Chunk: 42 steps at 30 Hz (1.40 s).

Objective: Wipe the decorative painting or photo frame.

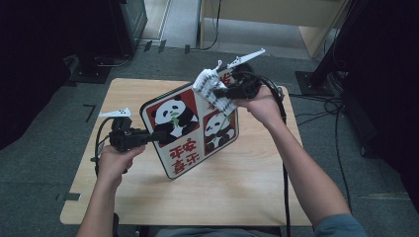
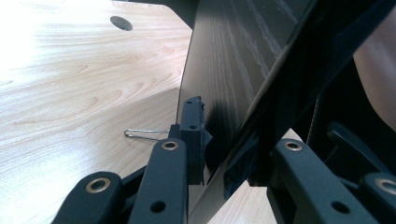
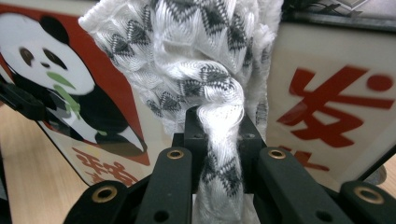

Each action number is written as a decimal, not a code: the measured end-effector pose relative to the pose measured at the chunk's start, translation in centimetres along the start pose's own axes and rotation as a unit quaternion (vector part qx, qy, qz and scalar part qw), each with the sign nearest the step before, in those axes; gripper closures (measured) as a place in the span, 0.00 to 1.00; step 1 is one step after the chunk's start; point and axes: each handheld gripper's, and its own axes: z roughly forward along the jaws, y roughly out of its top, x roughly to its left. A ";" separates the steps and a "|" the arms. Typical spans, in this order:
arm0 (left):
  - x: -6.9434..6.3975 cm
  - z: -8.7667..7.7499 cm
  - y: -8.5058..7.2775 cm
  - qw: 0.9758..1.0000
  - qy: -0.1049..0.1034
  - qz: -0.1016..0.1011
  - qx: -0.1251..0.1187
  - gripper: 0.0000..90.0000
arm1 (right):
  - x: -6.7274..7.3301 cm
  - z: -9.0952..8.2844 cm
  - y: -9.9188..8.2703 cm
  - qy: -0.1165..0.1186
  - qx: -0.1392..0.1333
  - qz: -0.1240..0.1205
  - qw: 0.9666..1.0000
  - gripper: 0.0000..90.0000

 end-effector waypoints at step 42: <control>0.1 0.0 0.0 1.000 -0.004 0.000 0.001 0.82 | -1.4 2.8 -5.9 0.011 0.003 0.029 1.000 0.90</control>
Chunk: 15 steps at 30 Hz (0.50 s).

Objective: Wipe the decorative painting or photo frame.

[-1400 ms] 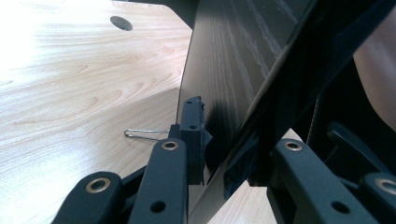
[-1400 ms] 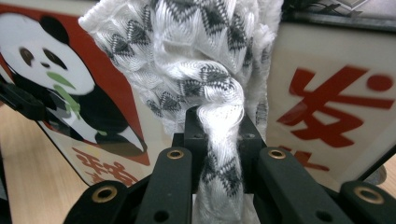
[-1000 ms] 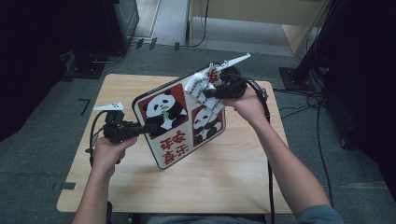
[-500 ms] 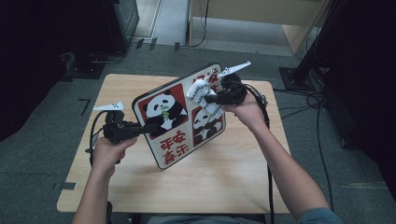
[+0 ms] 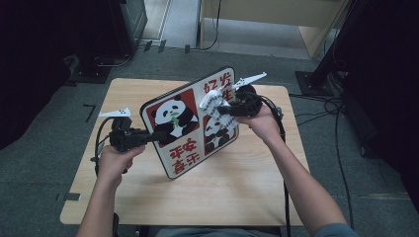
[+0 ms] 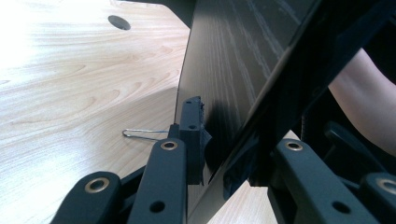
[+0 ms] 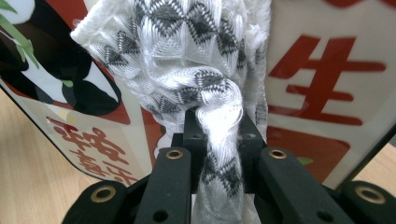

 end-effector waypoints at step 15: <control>0.0 0.0 0.0 1.000 -0.002 0.000 0.001 0.82 | -0.3 0.9 -1.7 0.006 0.006 0.011 1.000 0.90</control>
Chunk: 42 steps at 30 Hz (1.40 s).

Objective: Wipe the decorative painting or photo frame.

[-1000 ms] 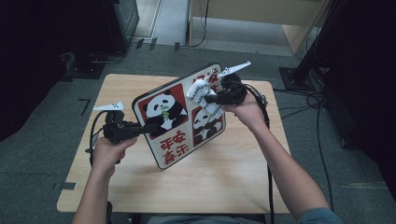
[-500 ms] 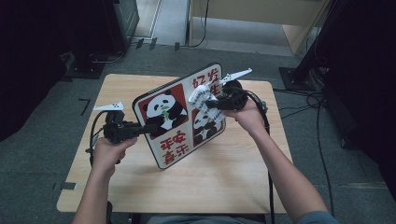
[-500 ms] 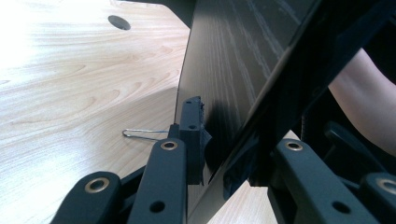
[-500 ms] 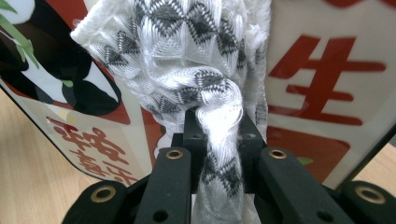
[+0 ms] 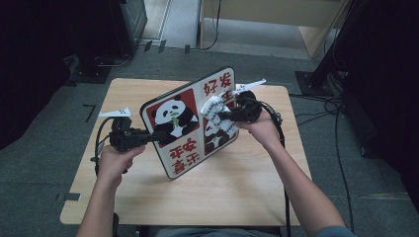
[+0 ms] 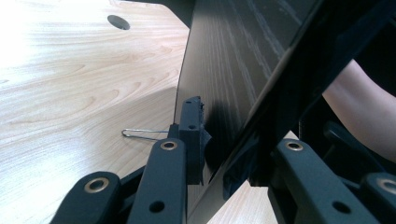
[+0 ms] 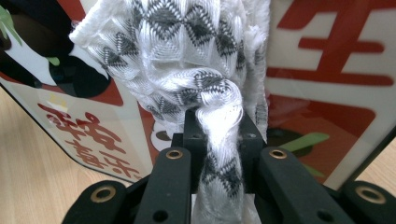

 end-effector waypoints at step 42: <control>-0.1 0.1 0.0 1.000 -0.003 0.003 0.000 0.82 | -1.5 3.7 -6.8 0.007 0.031 0.042 0.999 0.90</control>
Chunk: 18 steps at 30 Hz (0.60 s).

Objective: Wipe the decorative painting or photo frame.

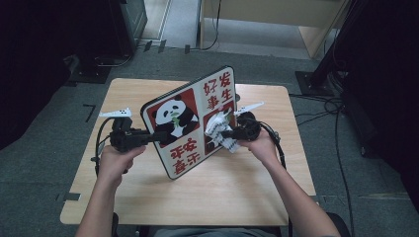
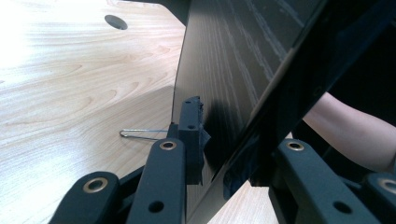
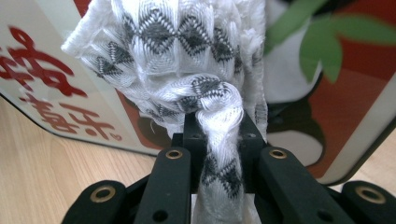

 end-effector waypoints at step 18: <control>-0.1 0.1 0.0 1.000 0.004 -0.004 -0.004 0.82 | -0.8 2.5 -2.9 0.011 0.046 0.023 0.999 0.90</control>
